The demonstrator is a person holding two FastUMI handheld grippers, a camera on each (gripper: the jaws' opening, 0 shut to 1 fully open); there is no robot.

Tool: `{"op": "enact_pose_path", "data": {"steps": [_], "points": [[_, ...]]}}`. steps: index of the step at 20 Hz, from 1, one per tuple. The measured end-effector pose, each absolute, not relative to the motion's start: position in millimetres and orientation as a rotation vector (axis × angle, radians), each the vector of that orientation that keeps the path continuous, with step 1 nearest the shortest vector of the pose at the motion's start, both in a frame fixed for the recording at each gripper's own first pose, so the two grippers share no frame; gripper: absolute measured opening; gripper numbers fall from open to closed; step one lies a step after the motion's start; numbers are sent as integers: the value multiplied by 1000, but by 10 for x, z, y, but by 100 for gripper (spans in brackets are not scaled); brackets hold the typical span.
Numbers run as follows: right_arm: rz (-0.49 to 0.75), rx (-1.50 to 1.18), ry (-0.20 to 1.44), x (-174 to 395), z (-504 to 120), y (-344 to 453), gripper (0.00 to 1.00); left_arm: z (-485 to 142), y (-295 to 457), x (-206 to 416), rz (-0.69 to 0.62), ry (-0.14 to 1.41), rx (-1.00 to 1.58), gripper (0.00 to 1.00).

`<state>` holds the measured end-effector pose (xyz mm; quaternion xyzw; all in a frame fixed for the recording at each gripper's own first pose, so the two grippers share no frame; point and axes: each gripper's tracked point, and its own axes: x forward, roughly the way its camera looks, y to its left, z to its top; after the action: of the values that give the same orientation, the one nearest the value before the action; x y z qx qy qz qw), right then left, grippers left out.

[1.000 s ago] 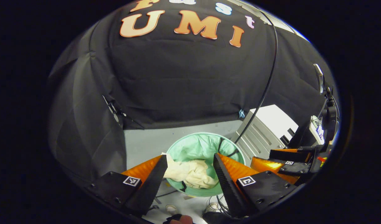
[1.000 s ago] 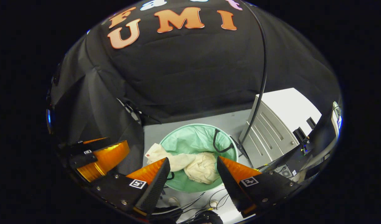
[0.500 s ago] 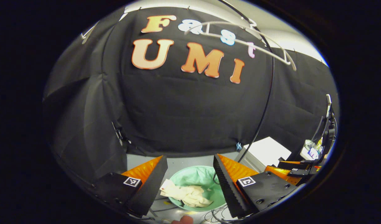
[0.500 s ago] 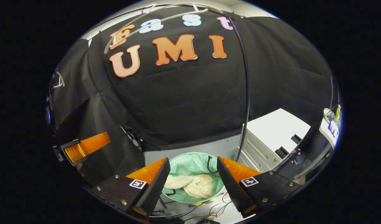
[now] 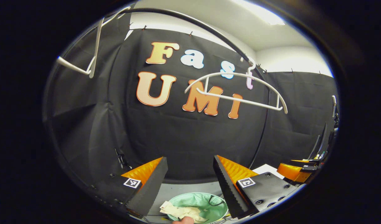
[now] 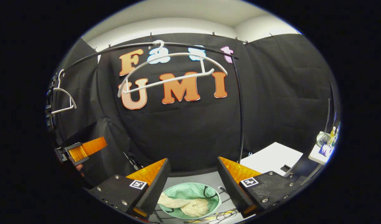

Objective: Grasp the clothes on the hanger with both hands and then place them into the laundry hamper below.

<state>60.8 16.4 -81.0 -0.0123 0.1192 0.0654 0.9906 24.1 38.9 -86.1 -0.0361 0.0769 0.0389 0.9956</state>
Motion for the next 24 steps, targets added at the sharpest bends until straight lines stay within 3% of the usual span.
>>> {"op": "enact_pose_path", "data": {"steps": [2,3,5,10,11,12,24], "points": [[148,-24,206,564,-626,243,94,-694,354,235,74,125,-84,94],[152,-21,193,550,-563,251,94,-609,365,225,73,110,-84,100],[152,-19,173,503,-431,248,94,-461,377,201,74,87,-77,94],[153,-36,92,431,-42,169,94,-151,421,150,82,24,-80,97],[155,-41,77,416,31,167,94,-98,424,133,82,15,-78,94],[157,-41,65,394,92,157,94,-67,419,120,82,9,-75,100],[166,-26,16,288,302,117,94,183,312,13,37,-50,-59,94]]}}
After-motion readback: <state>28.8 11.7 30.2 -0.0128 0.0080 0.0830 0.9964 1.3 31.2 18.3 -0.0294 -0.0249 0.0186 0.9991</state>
